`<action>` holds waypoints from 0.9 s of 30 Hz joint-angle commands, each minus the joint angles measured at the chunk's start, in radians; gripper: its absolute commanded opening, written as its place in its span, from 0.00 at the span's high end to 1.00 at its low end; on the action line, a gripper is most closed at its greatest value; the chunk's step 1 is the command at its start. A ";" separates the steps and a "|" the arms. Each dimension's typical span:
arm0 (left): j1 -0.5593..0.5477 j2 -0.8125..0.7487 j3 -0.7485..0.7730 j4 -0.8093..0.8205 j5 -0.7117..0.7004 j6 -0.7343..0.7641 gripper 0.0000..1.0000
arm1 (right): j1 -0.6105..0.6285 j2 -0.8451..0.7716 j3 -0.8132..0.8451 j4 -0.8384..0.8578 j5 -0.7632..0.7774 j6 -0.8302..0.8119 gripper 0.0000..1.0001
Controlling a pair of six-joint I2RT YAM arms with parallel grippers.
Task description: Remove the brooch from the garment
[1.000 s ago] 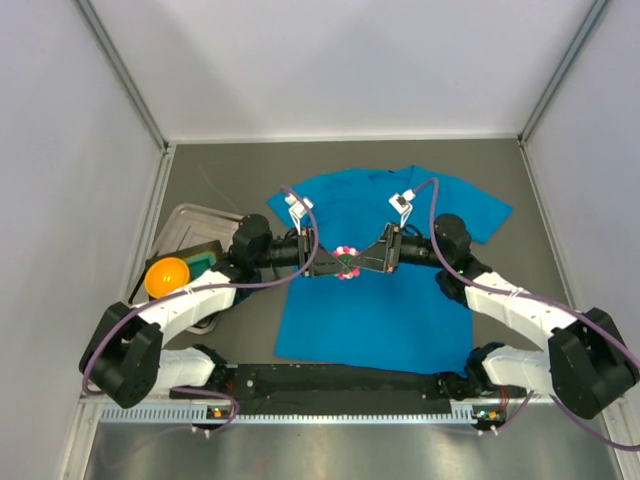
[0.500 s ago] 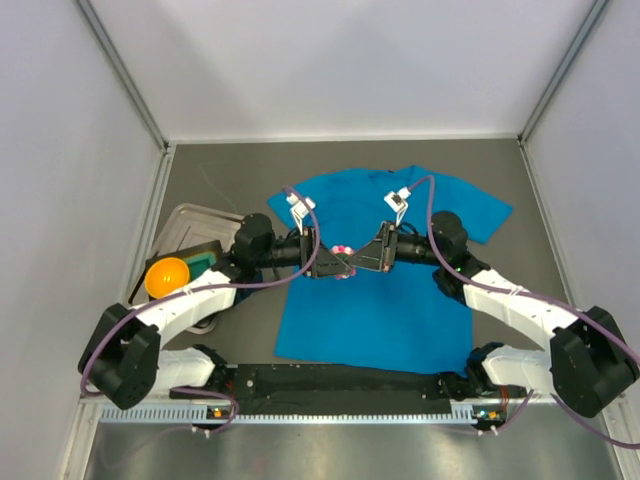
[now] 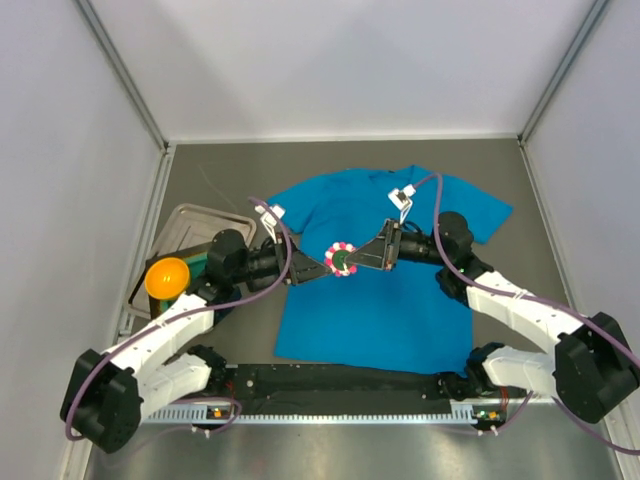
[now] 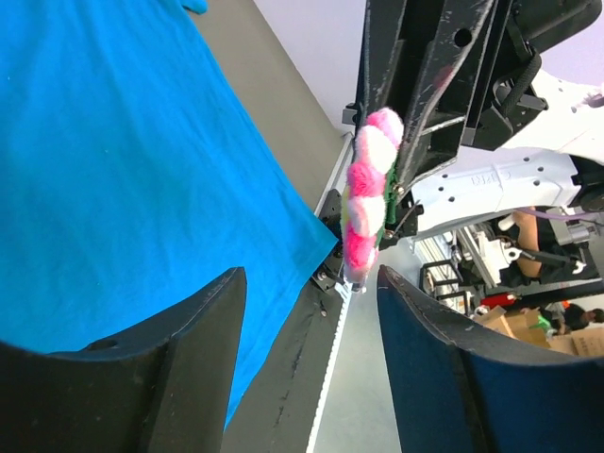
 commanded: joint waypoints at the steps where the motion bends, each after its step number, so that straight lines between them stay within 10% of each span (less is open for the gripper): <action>1: 0.008 -0.011 -0.005 0.083 -0.002 -0.048 0.38 | -0.005 -0.024 0.010 0.060 -0.013 0.008 1.00; 27: -0.004 0.122 -0.034 0.363 0.046 -0.223 0.41 | -0.003 0.006 -0.019 0.152 0.015 0.090 1.00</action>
